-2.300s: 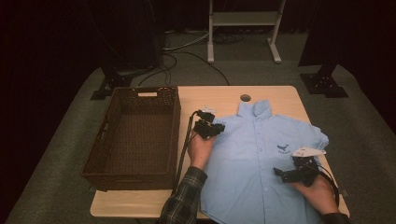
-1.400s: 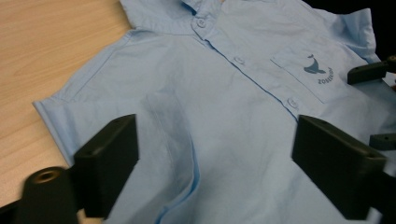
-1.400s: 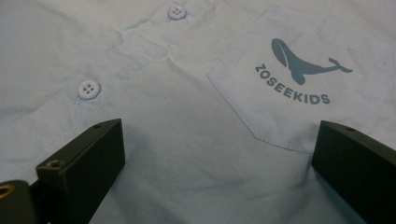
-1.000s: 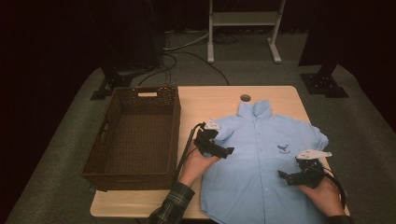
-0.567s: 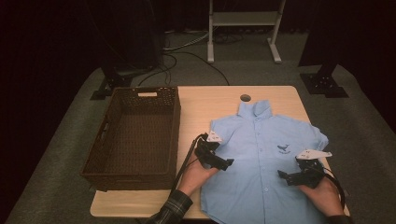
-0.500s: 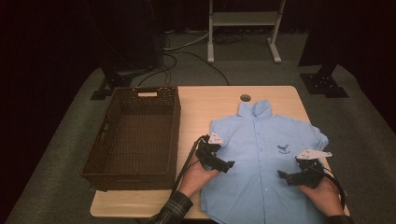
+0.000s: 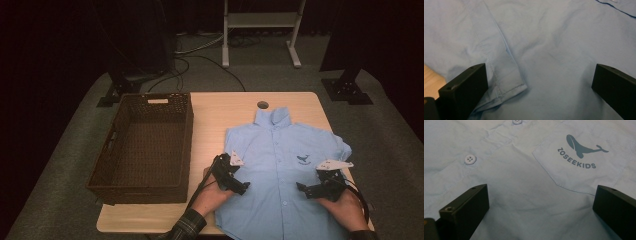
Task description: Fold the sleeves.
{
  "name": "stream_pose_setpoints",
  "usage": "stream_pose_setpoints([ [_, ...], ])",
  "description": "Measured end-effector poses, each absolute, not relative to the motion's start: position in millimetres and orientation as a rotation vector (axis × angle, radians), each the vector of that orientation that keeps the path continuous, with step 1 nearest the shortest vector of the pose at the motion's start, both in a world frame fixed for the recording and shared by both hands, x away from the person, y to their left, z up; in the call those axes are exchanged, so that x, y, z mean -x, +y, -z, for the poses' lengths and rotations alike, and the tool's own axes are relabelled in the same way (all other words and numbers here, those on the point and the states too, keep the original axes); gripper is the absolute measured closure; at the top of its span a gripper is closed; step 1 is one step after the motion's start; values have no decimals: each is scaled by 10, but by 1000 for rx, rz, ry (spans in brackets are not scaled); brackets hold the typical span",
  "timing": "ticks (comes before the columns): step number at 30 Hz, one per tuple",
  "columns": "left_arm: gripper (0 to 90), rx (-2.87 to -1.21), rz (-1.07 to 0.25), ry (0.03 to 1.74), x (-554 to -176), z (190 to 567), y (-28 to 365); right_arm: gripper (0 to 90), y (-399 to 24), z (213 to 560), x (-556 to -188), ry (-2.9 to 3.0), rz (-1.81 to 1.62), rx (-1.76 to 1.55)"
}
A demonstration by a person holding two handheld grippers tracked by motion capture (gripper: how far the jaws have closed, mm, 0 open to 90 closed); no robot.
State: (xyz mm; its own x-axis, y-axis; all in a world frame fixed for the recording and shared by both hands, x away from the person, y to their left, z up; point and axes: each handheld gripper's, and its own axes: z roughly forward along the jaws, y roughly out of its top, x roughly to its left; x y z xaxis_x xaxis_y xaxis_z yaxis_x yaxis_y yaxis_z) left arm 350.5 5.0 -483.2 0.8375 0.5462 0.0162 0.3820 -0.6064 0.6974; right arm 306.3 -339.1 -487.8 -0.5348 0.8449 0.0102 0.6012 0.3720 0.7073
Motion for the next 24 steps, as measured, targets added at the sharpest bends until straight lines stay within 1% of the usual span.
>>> stream_pose_setpoints([
  [12, 0, -2277, -334, 772, -3470, 4823, 348, 0, -3139, 4876, -3144, 2305, -963, -1236],
  [20, 0, -2260, -349, 811, -3413, 4827, 410, 0, -2945, 4875, -3212, 2330, -971, -1202],
  [24, 0, -2260, -353, 812, -3415, 4824, 408, 0, -2937, 4875, -3216, 2338, -976, -1191],
])
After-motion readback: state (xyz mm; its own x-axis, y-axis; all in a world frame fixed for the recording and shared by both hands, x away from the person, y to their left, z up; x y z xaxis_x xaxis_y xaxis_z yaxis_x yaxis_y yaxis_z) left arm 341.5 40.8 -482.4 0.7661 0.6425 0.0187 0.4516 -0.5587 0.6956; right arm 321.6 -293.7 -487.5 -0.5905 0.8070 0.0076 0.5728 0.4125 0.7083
